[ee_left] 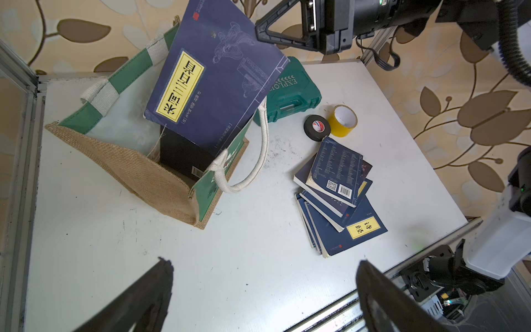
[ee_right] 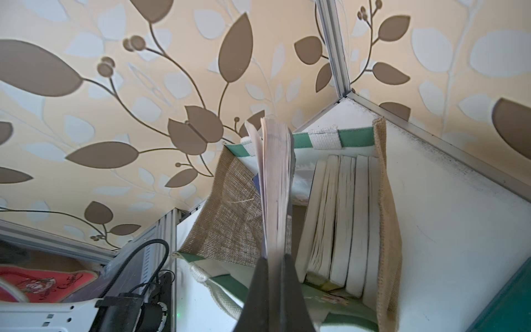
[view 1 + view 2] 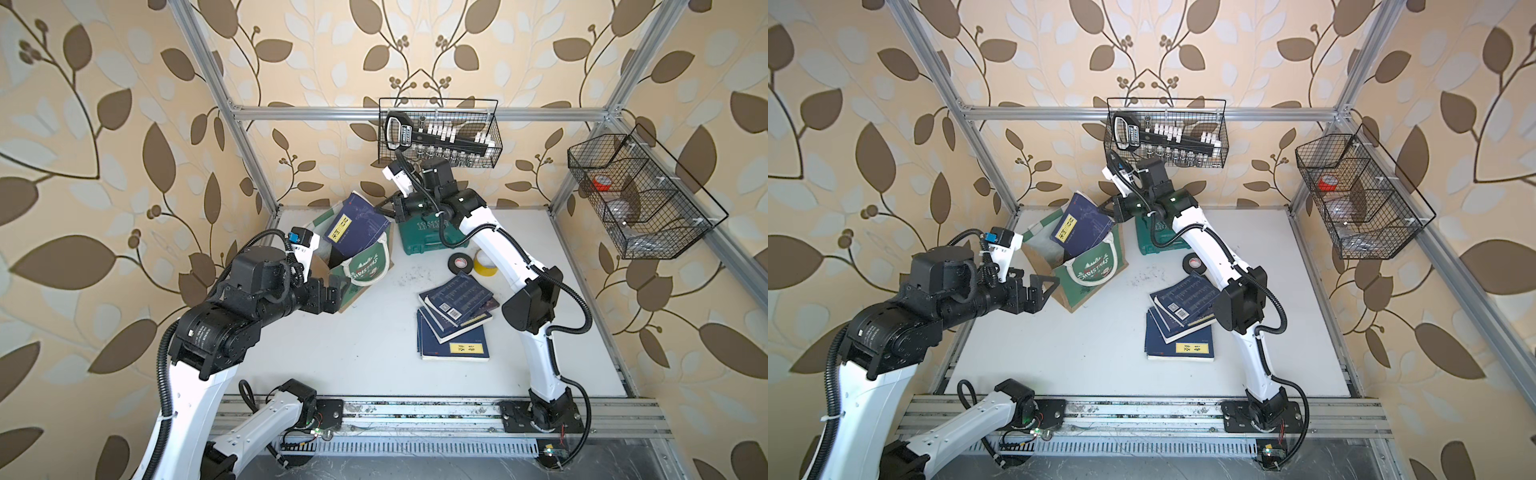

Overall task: Put the books into the canvas bag
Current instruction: Place the book in the canvas bag.

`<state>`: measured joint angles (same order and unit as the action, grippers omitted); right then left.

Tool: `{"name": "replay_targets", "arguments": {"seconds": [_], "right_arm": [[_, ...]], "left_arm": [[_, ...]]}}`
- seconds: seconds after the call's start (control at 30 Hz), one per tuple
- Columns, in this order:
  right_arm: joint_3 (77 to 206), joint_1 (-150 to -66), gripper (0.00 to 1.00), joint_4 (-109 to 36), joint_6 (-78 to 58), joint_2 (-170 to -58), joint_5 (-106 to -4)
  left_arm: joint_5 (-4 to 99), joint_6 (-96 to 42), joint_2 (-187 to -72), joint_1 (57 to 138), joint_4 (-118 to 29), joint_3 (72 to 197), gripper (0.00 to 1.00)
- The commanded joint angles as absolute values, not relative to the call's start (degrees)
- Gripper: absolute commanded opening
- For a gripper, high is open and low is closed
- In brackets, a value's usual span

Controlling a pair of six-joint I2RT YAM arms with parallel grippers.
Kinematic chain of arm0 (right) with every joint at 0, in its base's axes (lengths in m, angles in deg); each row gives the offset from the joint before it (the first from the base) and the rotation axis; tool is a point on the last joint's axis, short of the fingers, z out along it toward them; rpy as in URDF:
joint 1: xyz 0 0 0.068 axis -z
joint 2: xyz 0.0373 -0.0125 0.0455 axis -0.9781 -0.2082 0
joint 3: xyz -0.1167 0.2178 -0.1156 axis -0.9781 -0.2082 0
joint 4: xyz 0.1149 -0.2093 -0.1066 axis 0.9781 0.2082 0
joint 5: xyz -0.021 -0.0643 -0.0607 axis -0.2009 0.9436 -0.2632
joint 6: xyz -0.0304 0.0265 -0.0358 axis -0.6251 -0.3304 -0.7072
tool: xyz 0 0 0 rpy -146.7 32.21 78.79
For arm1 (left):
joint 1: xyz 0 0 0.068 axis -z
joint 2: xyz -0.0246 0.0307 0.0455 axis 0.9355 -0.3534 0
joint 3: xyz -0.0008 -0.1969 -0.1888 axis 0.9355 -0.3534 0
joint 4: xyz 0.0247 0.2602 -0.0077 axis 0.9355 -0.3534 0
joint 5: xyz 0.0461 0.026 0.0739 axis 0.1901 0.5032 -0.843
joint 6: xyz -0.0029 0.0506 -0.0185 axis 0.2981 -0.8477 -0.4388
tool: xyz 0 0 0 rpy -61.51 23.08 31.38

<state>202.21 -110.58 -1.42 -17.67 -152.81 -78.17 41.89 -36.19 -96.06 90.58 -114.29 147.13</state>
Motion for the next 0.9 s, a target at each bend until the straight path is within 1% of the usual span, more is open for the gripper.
{"name": "replay_targets", "arguments": {"seconds": [0.0, 0.23, 0.57, 0.67, 0.87], "right_arm": [[206.51, -112.58, 0.0, -0.49, -21.27, -153.92, -72.16], [208.13, -115.99, 0.0, -0.56, -22.73, -157.18, -60.8], [209.33, -119.76, 0.0, -2.56, -24.43, -161.61, -48.26], [209.23, -120.17, 0.0, -3.5, -25.33, -162.45, -46.86], [209.12, -120.98, 0.0, -5.77, -25.69, -163.92, -47.27]], "left_arm": [[41.52, -37.45, -95.52, 90.22, -114.41, 146.46, 0.99], [40.88, -37.51, -94.54, 90.22, -114.15, 145.04, 0.99], [40.39, -37.71, -93.66, 90.22, -113.53, 143.98, 0.99], [40.4, -37.81, -93.48, 90.22, -113.44, 143.81, 0.99], [40.56, -37.8, -93.47, 90.27, -113.44, 143.62, 0.99]]}}
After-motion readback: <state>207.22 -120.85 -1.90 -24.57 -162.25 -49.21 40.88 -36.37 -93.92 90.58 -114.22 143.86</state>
